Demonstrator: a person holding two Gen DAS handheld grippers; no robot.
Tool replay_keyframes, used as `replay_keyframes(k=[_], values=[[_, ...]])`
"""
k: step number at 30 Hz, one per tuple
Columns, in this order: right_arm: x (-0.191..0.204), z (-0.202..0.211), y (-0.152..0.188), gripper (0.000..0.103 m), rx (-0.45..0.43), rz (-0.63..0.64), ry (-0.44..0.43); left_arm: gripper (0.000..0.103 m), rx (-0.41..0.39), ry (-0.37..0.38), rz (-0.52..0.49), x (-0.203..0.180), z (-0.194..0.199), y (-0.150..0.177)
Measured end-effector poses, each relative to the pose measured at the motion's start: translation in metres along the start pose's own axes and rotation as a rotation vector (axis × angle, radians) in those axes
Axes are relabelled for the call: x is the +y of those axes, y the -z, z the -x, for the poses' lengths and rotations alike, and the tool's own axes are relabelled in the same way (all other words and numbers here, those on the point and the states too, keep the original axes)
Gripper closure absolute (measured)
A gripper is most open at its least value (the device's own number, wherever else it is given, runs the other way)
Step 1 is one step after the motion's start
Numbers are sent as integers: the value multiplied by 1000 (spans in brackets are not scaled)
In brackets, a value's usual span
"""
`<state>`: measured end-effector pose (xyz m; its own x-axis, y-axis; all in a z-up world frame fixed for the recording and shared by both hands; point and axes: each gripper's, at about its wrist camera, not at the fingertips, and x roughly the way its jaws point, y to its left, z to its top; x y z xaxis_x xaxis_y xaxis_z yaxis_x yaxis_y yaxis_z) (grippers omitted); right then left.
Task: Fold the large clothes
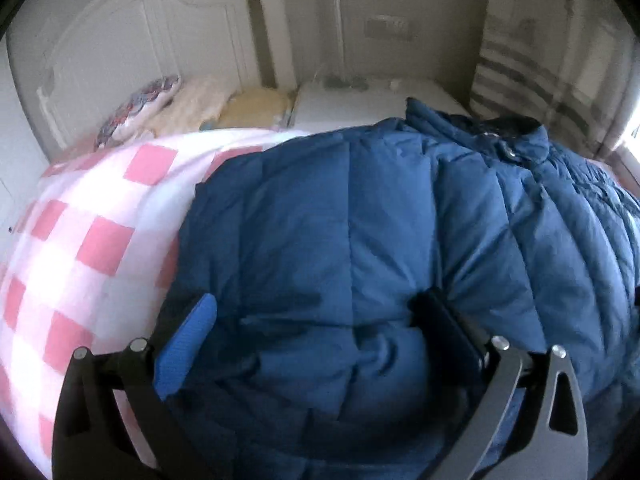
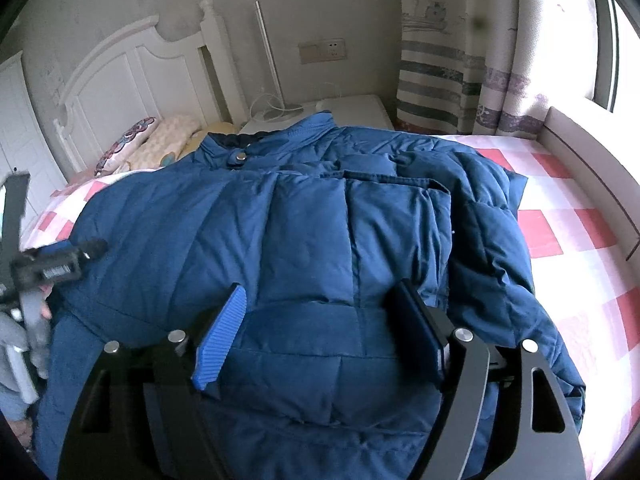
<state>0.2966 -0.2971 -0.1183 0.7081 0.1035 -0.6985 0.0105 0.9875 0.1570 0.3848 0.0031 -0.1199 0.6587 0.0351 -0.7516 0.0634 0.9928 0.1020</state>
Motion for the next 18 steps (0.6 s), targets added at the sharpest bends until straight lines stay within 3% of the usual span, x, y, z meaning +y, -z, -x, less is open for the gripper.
replay_keyframes(k=[5,7,9,11,14,18], values=[[2,6,1,31,-31,7,31,2,-5,-18,-6,-2,0,0],[4,24,5,28,-129,1,104,2,-7,-6,4,1,0,1],[7,39,10,28,-208,19,85,2,-10,-4,7,2,0,2],[10,34,9,28,-182,32,93,2,-10,-6,5,2,-1,2],[7,5,0,26,-26,27,78,2,-12,-6,5,2,-1,2],[7,-1,-3,23,10,25,74,2,-15,12,25,7,6,4]])
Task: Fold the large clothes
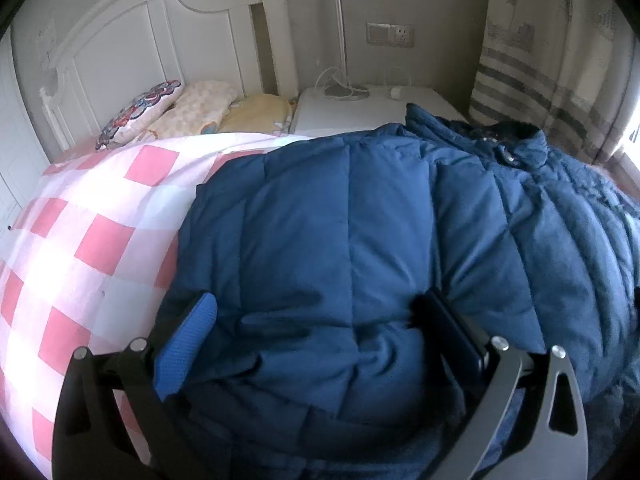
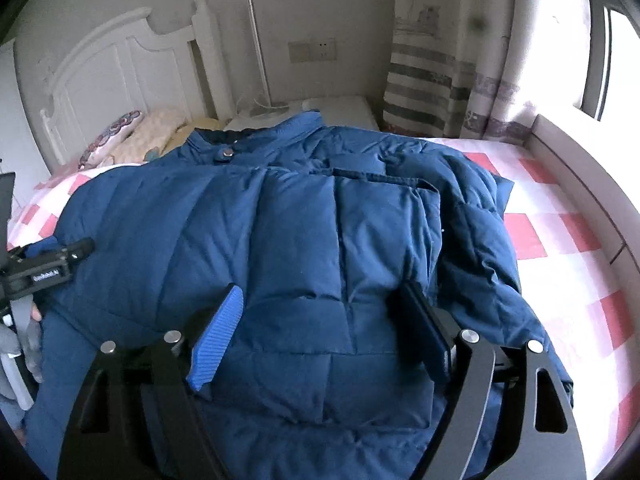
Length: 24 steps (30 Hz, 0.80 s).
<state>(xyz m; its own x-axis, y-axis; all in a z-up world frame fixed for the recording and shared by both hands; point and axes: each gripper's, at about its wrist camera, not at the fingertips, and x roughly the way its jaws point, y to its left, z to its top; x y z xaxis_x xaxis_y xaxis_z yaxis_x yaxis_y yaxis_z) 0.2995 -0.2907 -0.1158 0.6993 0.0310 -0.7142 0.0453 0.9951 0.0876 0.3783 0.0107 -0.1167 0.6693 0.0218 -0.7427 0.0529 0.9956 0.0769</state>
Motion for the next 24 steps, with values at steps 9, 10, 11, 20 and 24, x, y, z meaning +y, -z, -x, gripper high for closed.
replay_keyframes(k=[9,10,11,20,24], values=[[49,65,35,20,30,105,-88,2,-8,119,-58,-18,83,62],[53,58,42,20,68,127,-81,2,43,116,-81,-24,73,71],[61,41,55,20,148,168,-46,2,85,104,-104,-29,64,76],[30,73,76,17,130,100,41,2,104,42,-36,17,78,101],[-10,75,101,17,153,21,0,2,143,95,63,43,74,105]])
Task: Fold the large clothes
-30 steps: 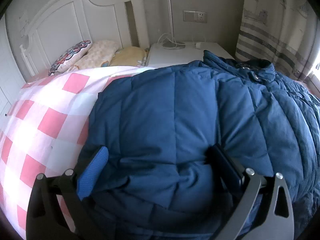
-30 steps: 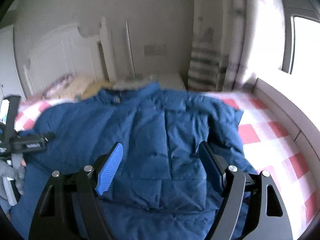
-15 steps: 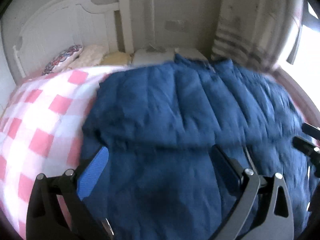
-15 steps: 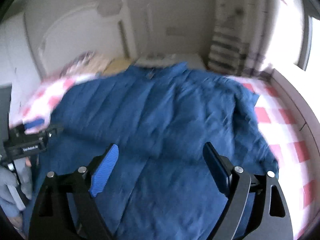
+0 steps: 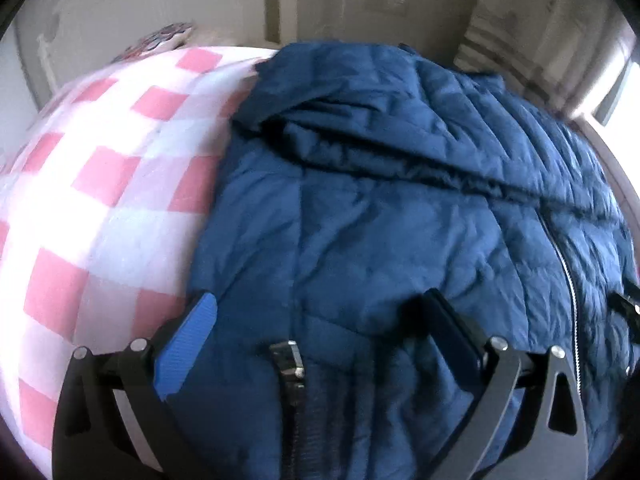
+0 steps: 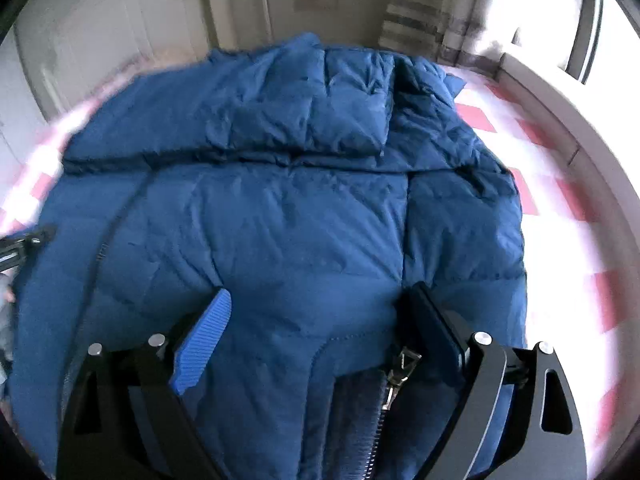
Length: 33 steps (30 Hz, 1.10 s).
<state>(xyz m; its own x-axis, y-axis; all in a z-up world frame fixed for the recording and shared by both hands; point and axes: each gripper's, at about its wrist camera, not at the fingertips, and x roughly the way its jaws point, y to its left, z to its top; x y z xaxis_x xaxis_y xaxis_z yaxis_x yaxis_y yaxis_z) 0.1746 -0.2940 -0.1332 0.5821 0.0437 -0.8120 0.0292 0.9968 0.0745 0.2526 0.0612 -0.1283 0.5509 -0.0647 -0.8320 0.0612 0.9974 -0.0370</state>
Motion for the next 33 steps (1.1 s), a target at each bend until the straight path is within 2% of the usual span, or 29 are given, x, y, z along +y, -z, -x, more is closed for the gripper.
replay_keyframes(k=[3,5,7,9,10,11,16,19,22,24,25,27,30,33], values=[[6,18,7,17,-22,0,34,3,-48,-30,-26,-8,18,6],[18,39,15,17,-72,18,-28,2,-82,19,-54,-15,37,15],[35,46,24,17,-74,73,-53,2,-106,47,-147,-35,54,33],[61,41,44,17,-11,193,-56,2,-84,12,-261,-56,50,51],[73,33,49,17,13,233,-28,2,-58,-15,-321,-65,41,63],[78,35,54,17,-18,248,-4,2,-67,-37,-337,-69,37,68],[76,48,58,17,2,185,-6,2,-53,-16,-268,-57,41,64],[74,66,65,17,-52,188,-46,2,-89,12,-253,-51,59,77],[84,77,87,17,-57,221,-85,2,-120,29,-292,-51,73,99],[93,67,102,16,-36,274,-61,2,-98,1,-327,-54,68,113],[92,67,109,16,-75,279,-63,2,-97,4,-319,-53,67,114],[86,67,109,15,-72,245,-87,2,-80,6,-310,-51,65,111],[91,71,105,15,-40,249,-42,2,-81,-17,-307,-53,70,114],[101,88,109,15,-83,272,-43,2,-96,8,-329,-54,87,126]])
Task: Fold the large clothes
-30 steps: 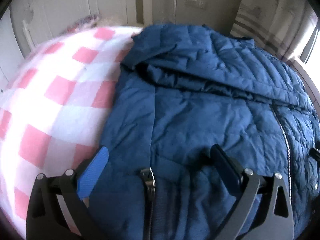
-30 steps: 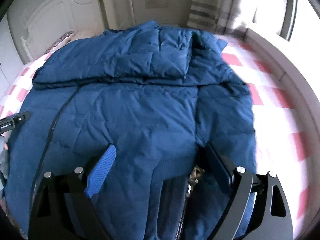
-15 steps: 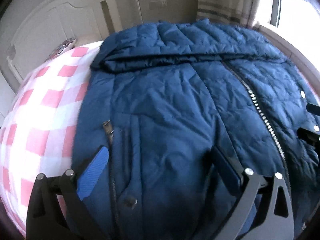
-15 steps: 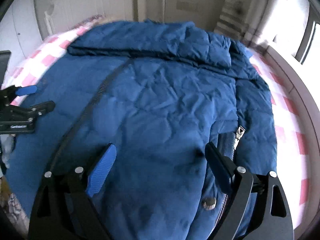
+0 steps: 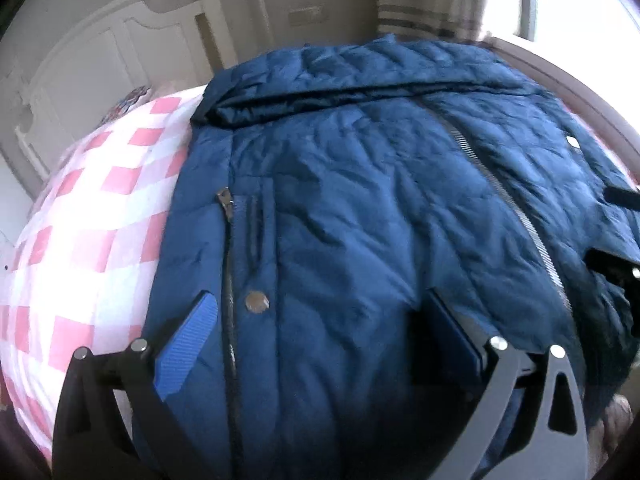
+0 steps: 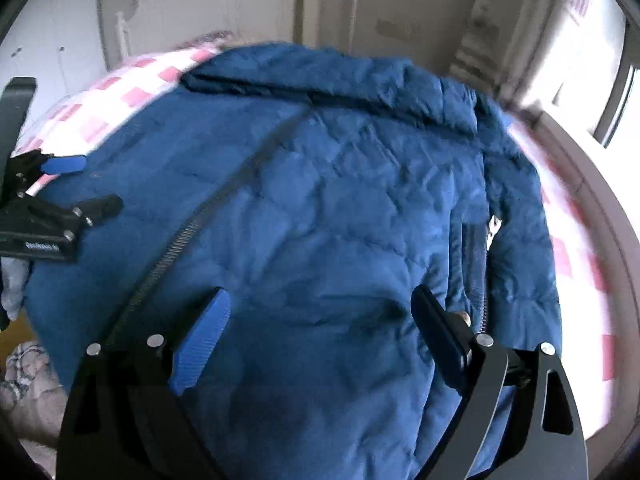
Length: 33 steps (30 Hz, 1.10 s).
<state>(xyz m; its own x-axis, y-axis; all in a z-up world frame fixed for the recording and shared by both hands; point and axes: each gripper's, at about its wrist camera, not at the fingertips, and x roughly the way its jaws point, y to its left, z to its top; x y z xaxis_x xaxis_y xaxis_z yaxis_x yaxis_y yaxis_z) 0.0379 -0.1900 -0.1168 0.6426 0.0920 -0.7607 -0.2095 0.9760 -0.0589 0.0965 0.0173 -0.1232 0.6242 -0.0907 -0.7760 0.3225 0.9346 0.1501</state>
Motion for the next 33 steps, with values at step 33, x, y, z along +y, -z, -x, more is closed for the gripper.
replay_keyframes(k=[33], values=[[-55,38,71,9,-45,-135,37,2,-71,40,83,41,32,51]])
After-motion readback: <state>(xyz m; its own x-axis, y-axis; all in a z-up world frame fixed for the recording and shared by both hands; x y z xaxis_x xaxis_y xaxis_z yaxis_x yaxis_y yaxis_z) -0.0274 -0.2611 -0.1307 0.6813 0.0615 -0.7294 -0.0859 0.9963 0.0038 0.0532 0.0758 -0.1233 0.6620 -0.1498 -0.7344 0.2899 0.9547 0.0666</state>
